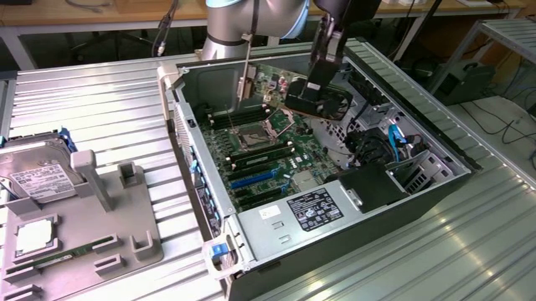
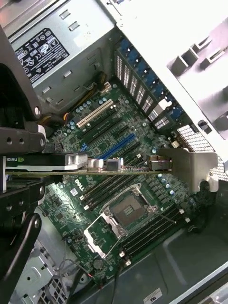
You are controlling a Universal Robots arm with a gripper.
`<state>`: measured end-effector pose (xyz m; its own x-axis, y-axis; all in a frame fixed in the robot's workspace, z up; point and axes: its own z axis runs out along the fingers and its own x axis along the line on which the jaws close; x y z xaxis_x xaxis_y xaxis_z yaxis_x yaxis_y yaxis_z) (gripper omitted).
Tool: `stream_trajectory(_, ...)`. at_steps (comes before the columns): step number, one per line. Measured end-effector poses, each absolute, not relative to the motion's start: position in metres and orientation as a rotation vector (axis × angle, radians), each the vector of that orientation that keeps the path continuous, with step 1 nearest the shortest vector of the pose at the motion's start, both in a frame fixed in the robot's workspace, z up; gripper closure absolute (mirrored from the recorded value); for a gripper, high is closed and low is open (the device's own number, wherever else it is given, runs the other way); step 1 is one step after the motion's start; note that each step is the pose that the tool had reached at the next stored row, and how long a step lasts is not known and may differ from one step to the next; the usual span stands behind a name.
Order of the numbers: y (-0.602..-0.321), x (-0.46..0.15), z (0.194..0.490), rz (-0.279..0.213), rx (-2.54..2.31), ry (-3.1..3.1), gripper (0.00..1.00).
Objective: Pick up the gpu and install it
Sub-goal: 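Insert the gpu into the slot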
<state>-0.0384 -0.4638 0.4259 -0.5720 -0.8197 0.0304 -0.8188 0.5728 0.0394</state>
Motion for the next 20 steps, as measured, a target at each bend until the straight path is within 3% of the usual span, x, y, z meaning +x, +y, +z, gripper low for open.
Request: stream_trajectory(20, -0.4638, -0.0382, 0.4249, -0.02, 1.868, -2.466, 0.73)
